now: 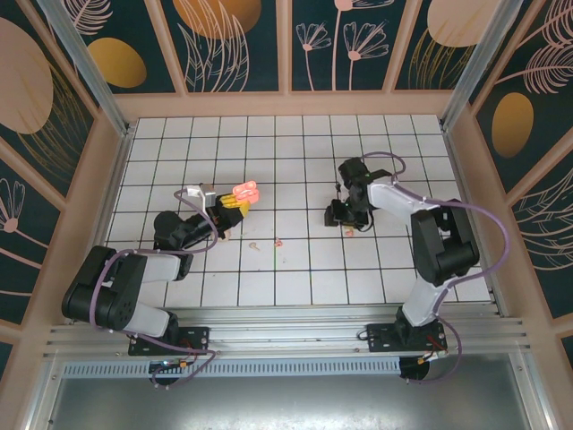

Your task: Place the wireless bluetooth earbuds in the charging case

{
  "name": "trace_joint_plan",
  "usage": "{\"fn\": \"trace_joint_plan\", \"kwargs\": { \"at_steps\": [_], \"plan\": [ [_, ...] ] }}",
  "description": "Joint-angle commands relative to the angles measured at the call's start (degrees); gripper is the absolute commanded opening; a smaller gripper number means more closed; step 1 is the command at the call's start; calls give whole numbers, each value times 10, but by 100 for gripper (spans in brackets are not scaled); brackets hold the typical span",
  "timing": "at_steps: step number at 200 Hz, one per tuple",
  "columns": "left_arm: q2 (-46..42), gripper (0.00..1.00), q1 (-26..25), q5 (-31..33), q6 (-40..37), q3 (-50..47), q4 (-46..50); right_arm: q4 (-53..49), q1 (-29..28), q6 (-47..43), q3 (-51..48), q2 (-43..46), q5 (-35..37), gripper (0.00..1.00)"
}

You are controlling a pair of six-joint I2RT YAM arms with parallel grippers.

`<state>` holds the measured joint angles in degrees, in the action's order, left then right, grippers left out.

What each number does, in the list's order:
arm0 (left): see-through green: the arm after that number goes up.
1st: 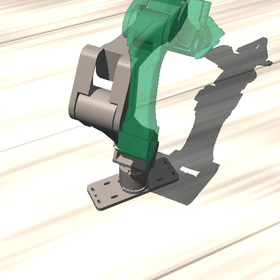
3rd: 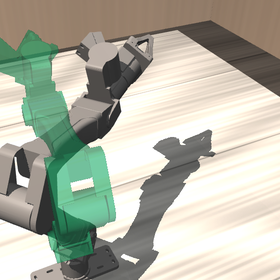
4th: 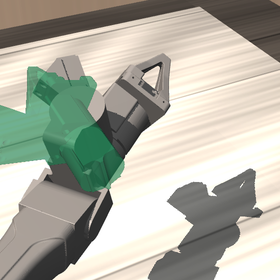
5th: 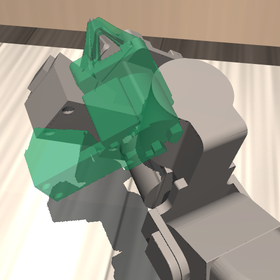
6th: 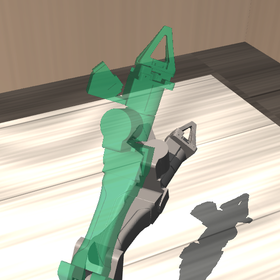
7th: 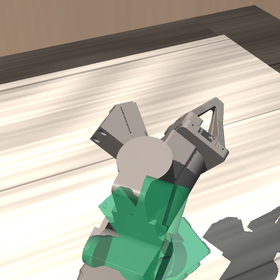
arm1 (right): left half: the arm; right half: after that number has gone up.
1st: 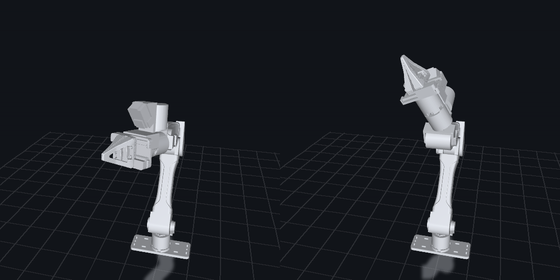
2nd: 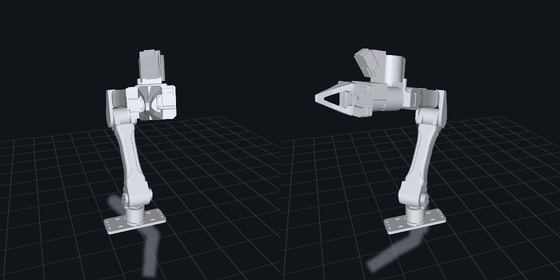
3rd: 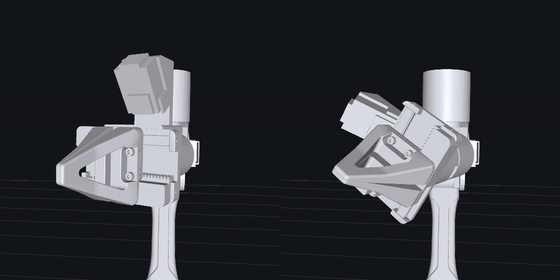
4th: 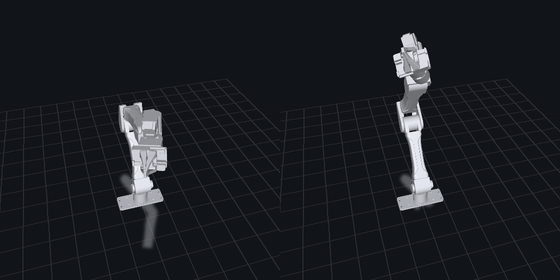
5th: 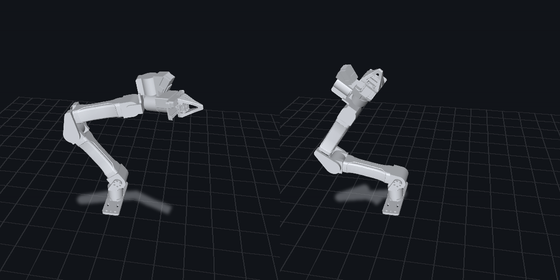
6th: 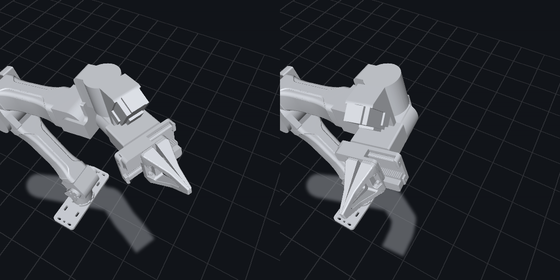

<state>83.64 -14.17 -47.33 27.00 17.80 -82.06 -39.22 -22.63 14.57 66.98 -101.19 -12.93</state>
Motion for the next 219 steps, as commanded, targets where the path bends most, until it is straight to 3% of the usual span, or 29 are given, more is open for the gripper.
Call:
{"fn": "trace_joint_plan", "kwargs": {
  "at_steps": [1,65,97,219],
  "plan": [
    [-10,5,3,-5,-18,16,2,5,4,-49,32,-28,19,53],
    [-10,6,2,-1,-25,21,20,-14,12,-90,63,-93,26,54],
    [-23,6,2,2,-56,24,61,-39,12,-99,43,-77,44,54],
    [-25,6,3,-8,-57,32,77,-85,10,-73,-32,-3,40,52]
  ]
}}
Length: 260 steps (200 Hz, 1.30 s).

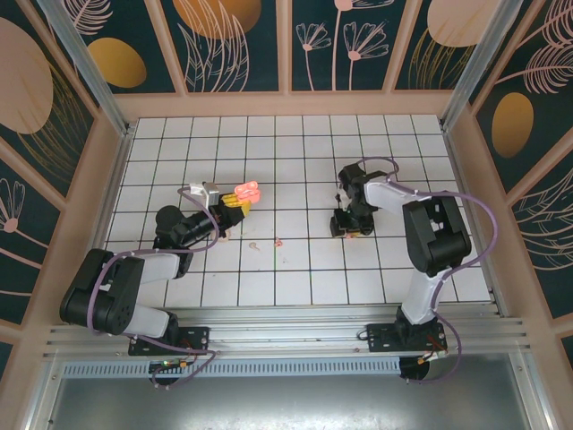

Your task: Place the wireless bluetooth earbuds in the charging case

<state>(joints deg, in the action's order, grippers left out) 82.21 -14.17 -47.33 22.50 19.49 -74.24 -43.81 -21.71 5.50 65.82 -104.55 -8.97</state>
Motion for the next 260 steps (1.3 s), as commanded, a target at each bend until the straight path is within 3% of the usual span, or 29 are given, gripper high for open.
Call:
{"fn": "trace_joint_plan", "kwargs": {
  "at_steps": [1,39,77,105,260],
  "plan": [
    [-11,6,3,-8,-12,15,-1,-39,1,18,-21,31,0,52],
    [-6,6,2,-10,-6,19,-2,-48,-6,35,-25,54,-29,51],
    [-3,6,2,-15,-2,23,-4,-80,-5,50,33,56,48,51],
    [-6,5,2,-14,-4,22,1,-95,-4,58,60,31,62,50],
    [-7,5,2,-12,-7,28,17,-63,-10,65,24,-15,47,44]
  ]
}}
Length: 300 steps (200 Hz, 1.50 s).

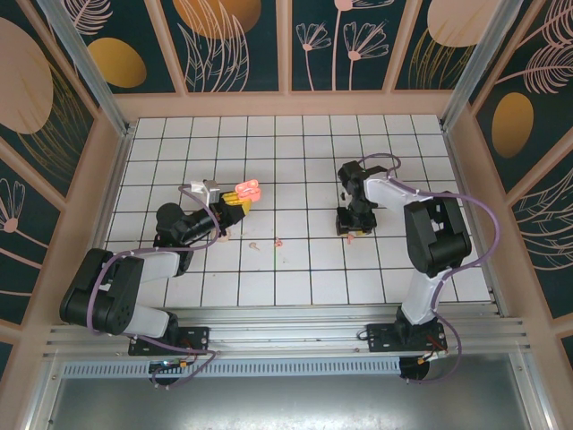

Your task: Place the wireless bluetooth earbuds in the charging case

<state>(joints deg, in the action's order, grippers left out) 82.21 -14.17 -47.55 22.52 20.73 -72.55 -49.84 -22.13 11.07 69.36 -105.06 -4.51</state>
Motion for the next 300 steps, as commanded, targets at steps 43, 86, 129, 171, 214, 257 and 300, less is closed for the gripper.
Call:
{"fn": "trace_joint_plan", "kwargs": {
  "at_steps": [43,86,129,171,214,257,300],
  "plan": [
    [-9,5,2,-8,-12,18,7,4,-9,11,-19,-13,6,40],
    [-11,5,3,-9,-11,16,7,17,-9,13,-29,-14,4,37],
    [-10,5,2,-9,-9,18,7,25,-8,14,-38,-15,-1,34],
    [-9,5,3,-9,-9,18,8,36,-8,15,-41,-7,4,30],
    [-10,4,3,-10,-10,19,12,50,-7,17,-39,5,-1,26],
    [-12,4,2,-9,-13,20,17,55,-1,22,-42,8,-14,36],
    [-13,4,2,-10,-13,20,17,63,2,30,-34,9,-30,38]
  ]
}}
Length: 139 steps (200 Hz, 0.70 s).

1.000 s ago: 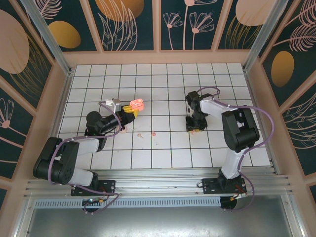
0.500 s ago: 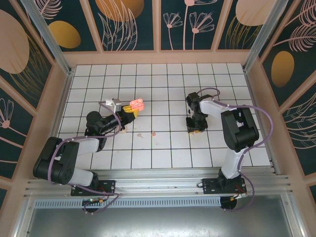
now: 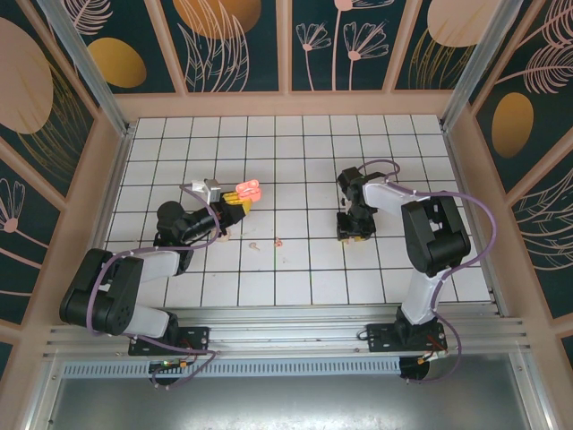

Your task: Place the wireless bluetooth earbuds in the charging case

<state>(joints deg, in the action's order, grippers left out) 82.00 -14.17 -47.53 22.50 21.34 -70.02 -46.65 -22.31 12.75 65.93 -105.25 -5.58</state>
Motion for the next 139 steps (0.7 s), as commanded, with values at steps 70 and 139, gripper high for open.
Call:
{"fn": "trace_joint_plan", "kwargs": {
  "at_steps": [70,139],
  "plan": [
    [-10,4,3,-11,-13,16,-6,-13,3,16,29,25,-1,37],
    [-14,4,2,-11,-13,15,-5,-12,3,18,44,8,-15,36]
  ]
}}
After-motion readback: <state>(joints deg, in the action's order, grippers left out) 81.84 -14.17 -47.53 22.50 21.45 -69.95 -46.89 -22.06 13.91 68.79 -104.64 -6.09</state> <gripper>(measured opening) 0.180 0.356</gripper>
